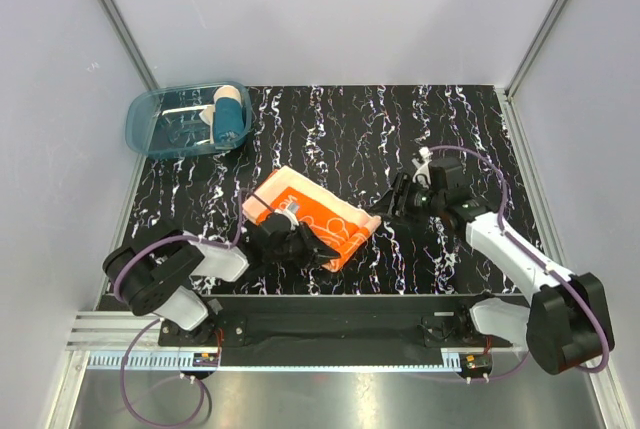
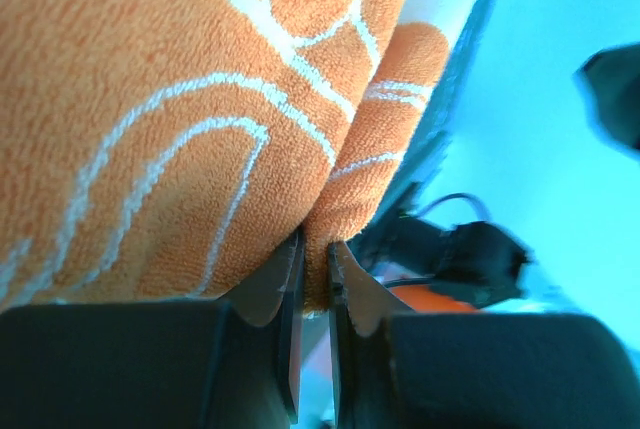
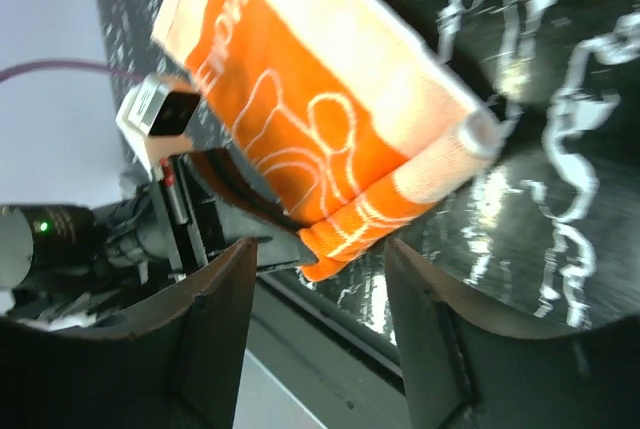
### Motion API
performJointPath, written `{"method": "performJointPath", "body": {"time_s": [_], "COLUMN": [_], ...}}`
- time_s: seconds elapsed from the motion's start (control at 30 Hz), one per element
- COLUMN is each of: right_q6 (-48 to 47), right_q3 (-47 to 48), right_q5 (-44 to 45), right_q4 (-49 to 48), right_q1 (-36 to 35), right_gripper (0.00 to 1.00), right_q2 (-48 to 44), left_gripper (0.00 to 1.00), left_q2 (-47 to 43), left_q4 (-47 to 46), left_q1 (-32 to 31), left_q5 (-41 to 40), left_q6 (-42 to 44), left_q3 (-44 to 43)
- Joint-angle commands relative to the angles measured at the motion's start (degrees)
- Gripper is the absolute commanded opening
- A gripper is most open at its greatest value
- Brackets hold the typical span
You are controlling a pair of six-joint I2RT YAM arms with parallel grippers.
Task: Roll the towels
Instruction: Roll the towel
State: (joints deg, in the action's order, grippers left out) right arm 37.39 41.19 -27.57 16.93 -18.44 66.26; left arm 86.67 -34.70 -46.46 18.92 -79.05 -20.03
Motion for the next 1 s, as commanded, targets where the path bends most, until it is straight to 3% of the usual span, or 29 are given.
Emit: {"method": "performJointPath", "body": {"time_s": [0.0,0.27,0.7,0.97], "right_q6": [4.7,9.1,12.8,14.5], "right_q3": [-2.9,-9.7,-14.4,-15.4], "right_q5": [-7.0,-9.0,-11.1,-11.1], "right_q4": [-14.3,-27.7,-48.8,-61.2], "right_q1": [-2.5,-5.0,-5.9,-6.0], "right_gripper": [0.58,0.40,0.39,0.36], "right_q2": [1.2,3.7,19.2,31.1], "left_gripper": [0.00,0.00,0.00,0.00], "left_q2": [0.1,-0.3,6.8,7.5], "left_q4": [-11.2,-12.2,-23.6,-22.9], "left_q1": [0.6,1.9,3.4,3.6], "left_q5": [0.2,-2.8,-2.0,-2.1], "left_q6": [-10.0,-17.5,-23.7,-23.3], "left_q3": [3.1,7.4,11.2,11.5]}}
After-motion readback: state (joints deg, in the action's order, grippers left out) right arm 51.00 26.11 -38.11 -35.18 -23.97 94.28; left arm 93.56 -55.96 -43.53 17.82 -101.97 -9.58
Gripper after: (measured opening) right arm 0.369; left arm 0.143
